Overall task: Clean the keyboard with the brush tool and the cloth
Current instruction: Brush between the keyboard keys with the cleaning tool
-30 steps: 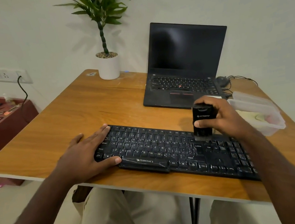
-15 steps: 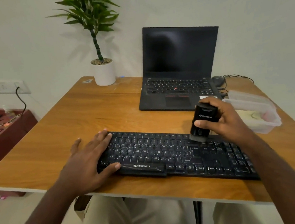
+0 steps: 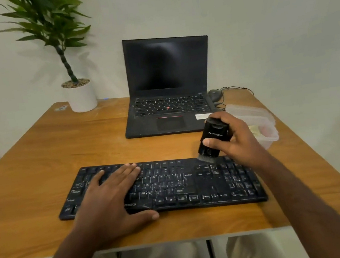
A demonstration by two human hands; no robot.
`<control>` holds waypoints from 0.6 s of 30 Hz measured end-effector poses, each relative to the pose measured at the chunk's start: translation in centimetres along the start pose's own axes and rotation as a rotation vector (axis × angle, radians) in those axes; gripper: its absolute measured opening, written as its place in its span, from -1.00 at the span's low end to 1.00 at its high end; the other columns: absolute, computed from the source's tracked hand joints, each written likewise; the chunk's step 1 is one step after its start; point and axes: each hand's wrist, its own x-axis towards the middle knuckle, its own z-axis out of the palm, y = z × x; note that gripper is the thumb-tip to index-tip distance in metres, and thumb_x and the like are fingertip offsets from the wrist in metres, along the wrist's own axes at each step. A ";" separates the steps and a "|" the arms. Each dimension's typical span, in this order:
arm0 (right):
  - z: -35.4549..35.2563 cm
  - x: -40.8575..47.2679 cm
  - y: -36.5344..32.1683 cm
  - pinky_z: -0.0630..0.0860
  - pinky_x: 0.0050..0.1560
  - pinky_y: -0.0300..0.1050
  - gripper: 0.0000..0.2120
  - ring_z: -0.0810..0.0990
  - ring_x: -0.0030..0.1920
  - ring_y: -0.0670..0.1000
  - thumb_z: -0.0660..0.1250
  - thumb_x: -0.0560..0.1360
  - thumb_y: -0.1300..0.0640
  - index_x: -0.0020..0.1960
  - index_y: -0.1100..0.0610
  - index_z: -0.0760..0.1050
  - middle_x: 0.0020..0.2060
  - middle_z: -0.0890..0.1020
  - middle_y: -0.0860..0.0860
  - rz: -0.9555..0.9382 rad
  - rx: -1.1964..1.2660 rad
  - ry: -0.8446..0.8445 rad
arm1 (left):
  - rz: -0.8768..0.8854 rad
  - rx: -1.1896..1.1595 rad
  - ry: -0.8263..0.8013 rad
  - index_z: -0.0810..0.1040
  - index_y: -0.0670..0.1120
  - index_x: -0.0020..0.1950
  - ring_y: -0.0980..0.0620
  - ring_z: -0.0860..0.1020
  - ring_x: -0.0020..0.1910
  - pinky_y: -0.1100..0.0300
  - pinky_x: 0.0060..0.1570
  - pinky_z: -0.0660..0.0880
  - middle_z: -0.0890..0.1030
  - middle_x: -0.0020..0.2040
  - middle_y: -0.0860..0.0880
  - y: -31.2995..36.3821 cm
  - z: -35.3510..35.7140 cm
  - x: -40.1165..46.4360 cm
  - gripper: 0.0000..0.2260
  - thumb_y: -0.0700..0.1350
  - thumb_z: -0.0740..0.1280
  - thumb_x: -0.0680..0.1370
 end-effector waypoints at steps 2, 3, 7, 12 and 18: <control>0.8 -0.1 -0.2 0.50 -0.02 -0.34 -0.63 0.57 -0.02 -0.20 0.53 0.44 0.15 0.18 0.03 0.49 -0.07 0.58 -0.19 0.005 0.019 0.018 | 0.012 0.007 0.045 0.23 0.06 0.58 0.19 0.13 0.50 -0.15 0.52 0.10 0.24 0.55 0.10 -0.6 0.0 -0.1 0.04 0.68 0.03 0.27; 1.5 0.0 -0.5 0.49 -0.03 -0.38 -0.62 0.56 -0.01 -0.23 0.54 0.45 0.19 0.19 0.03 0.48 -0.06 0.58 -0.18 0.016 0.023 0.001 | 0.016 0.021 0.066 0.29 0.03 0.56 0.16 0.21 0.49 -0.17 0.48 0.18 0.32 0.52 0.06 -0.9 0.0 -0.2 0.02 0.66 0.05 0.30; 4.6 0.6 -0.6 0.57 -0.06 -0.26 -0.58 0.61 0.01 -0.12 0.53 0.47 0.16 0.25 0.04 0.46 0.00 0.58 -0.09 -0.006 0.015 -0.130 | 0.000 0.062 0.143 0.41 -0.03 0.49 0.01 0.47 0.36 -0.18 0.34 0.36 0.52 0.39 -0.03 -1.5 0.1 -0.7 -0.04 0.63 0.10 0.33; 2.1 1.0 0.2 0.55 -0.06 -0.28 -0.57 0.61 -0.01 -0.13 0.53 0.47 0.18 0.26 0.04 0.46 -0.01 0.60 -0.06 0.031 -0.072 -0.233 | 0.000 0.056 0.166 0.43 -0.04 0.47 -0.02 0.49 0.35 -0.17 0.33 0.37 0.54 0.36 -0.06 -1.6 0.3 -0.7 -0.02 0.63 0.10 0.31; -1.2 0.3 0.6 0.53 -0.09 -0.24 -0.59 0.59 -0.03 -0.06 0.52 0.40 0.03 0.19 0.03 0.49 -0.05 0.59 -0.09 0.025 -0.101 -0.128 | -0.013 0.040 0.125 0.39 -0.01 0.50 0.01 0.43 0.41 -0.15 0.38 0.31 0.51 0.40 -0.02 -1.9 0.3 -0.7 -0.01 0.64 0.10 0.30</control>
